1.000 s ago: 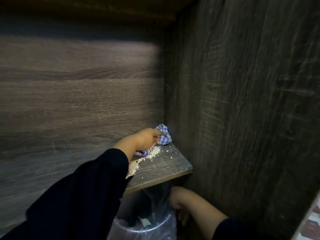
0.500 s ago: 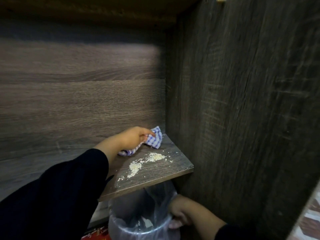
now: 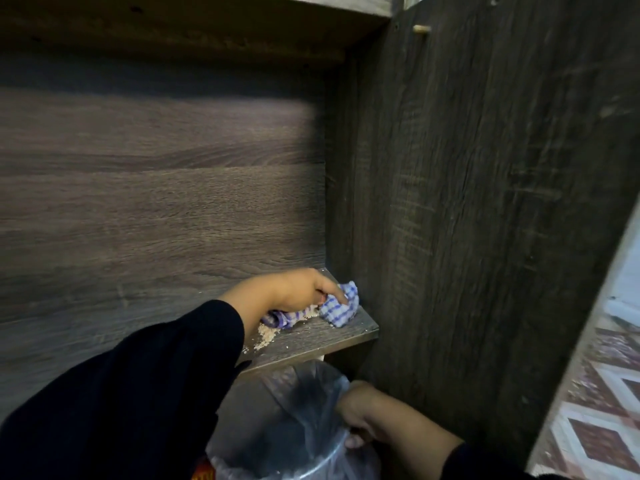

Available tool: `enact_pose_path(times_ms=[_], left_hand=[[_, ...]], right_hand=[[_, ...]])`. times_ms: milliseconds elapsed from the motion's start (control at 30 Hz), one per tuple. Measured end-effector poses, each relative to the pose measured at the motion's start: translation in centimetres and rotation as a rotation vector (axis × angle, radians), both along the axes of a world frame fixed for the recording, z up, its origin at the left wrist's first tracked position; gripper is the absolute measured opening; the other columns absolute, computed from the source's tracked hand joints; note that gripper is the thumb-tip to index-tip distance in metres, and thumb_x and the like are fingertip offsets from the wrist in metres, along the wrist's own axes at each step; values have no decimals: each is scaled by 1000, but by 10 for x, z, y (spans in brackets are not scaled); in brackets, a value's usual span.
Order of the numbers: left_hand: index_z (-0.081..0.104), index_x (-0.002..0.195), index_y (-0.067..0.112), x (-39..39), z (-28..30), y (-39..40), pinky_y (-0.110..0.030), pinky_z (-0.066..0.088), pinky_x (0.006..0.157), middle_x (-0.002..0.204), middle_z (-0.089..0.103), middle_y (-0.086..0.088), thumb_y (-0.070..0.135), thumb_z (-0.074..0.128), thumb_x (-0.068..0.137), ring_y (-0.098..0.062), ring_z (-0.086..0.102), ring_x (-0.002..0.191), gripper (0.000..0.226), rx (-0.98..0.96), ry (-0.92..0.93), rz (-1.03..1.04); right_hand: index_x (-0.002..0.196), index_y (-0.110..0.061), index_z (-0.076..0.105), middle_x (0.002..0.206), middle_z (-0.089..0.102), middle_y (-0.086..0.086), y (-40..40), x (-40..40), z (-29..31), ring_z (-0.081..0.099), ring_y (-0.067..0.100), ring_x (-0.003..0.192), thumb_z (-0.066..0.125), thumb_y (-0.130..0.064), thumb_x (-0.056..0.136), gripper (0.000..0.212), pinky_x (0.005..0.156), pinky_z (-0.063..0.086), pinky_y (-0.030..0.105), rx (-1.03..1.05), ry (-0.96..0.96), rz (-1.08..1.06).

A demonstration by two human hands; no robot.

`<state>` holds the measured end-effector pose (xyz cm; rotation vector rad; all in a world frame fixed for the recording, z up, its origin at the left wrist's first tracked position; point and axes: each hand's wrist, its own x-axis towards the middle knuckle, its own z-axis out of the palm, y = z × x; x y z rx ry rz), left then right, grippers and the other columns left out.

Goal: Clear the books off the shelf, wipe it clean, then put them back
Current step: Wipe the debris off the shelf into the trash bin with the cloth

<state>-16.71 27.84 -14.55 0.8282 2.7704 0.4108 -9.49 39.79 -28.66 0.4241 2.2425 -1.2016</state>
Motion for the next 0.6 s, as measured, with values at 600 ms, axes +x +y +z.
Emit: enact_pose_path(times_ms=[600], left_hand=[[34,145,33,35,-46,-125,-44,27,116,158,23,1,64,27,92,-22,36,138,62,0,136,507]], right_hand=[[76,-13,57,72,62,5,12,47,66,59,16,53,56,2,85,17,35,47,19,-129,167,-122]])
